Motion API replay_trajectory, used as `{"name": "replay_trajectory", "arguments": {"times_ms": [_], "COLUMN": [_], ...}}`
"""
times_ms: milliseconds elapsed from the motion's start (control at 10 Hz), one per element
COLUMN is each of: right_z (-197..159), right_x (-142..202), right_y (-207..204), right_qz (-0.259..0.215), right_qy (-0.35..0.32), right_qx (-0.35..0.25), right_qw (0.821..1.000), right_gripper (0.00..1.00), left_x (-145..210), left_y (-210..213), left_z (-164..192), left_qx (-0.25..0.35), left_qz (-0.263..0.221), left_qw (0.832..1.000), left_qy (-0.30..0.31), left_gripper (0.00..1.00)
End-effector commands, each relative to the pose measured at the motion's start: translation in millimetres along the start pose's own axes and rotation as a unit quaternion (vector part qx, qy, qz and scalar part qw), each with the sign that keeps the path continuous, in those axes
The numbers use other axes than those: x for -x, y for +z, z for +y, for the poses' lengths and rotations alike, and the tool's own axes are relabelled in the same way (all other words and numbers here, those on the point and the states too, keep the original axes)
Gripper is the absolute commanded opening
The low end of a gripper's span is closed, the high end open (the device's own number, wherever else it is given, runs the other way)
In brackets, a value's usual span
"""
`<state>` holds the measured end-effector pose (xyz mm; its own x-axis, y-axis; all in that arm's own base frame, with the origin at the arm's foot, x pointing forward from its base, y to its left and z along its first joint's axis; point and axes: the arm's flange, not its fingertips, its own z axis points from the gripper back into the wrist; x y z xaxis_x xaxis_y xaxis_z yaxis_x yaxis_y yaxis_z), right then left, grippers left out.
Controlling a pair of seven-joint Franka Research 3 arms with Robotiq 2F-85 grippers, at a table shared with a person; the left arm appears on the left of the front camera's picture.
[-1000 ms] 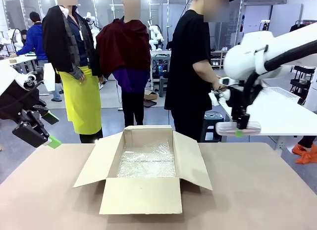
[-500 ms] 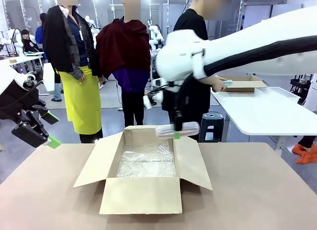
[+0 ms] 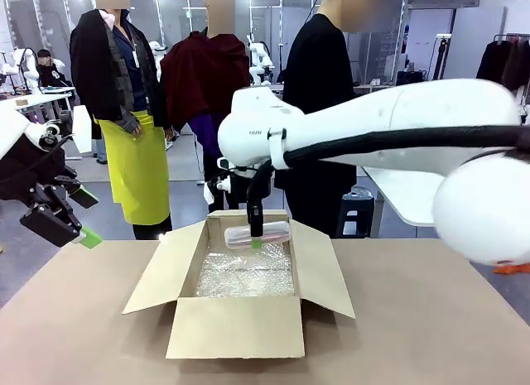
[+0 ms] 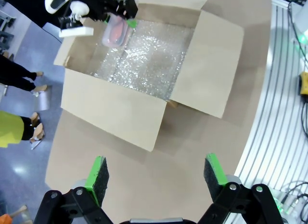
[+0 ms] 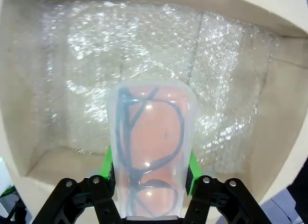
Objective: Pack the glasses set securely to prepare it for shipping.
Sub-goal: Place the Glasses case inside the Package Box.
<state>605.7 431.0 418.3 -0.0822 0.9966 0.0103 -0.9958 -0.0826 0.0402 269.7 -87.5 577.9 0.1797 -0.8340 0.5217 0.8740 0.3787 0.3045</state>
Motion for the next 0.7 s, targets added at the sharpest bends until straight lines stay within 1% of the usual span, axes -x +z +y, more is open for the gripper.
{"name": "replay_trajectory", "arguments": {"times_ms": [0, 100, 200, 300, 500, 600], "right_z": [-41, -51, -60, -65, -74, -74], "right_x": [-14, -16, -13, -13, -10, -9], "right_y": [-20, -40, -60, -70, -79, -78], "right_qz": [-0.012, -0.014, -0.009, -0.018, -0.016, -0.021], "right_qy": [0.008, 0.007, 0.005, 0.01, -0.004, -0.003], "right_qx": [-0.001, 0.006, 0.027, 0.03, 0.018, 0.01], "right_qw": [1.0, 1.0, 1.0, 0.999, 1.0, 1.0], "right_gripper": [0.46, 0.46, 0.46, 0.46, 0.46, 0.95], "left_x": [1, 1, 1, 1, 1, 1], "left_y": [1, 1, 1, 1, 1, 1], "left_z": [0, 0, 0, 0, 0, 0], "left_qx": [-0.003, -0.003, -0.003, -0.003, -0.003, -0.003], "left_qz": [0.001, 0.001, 0.001, 0.001, 0.001, 0.001], "left_qw": [1.0, 1.0, 1.0, 1.0, 1.0, 1.0], "left_qy": [-0.003, -0.003, -0.003, -0.003, -0.003, -0.003], "left_gripper": [1.0, 1.0, 1.0, 1.0, 1.0, 1.0]}}
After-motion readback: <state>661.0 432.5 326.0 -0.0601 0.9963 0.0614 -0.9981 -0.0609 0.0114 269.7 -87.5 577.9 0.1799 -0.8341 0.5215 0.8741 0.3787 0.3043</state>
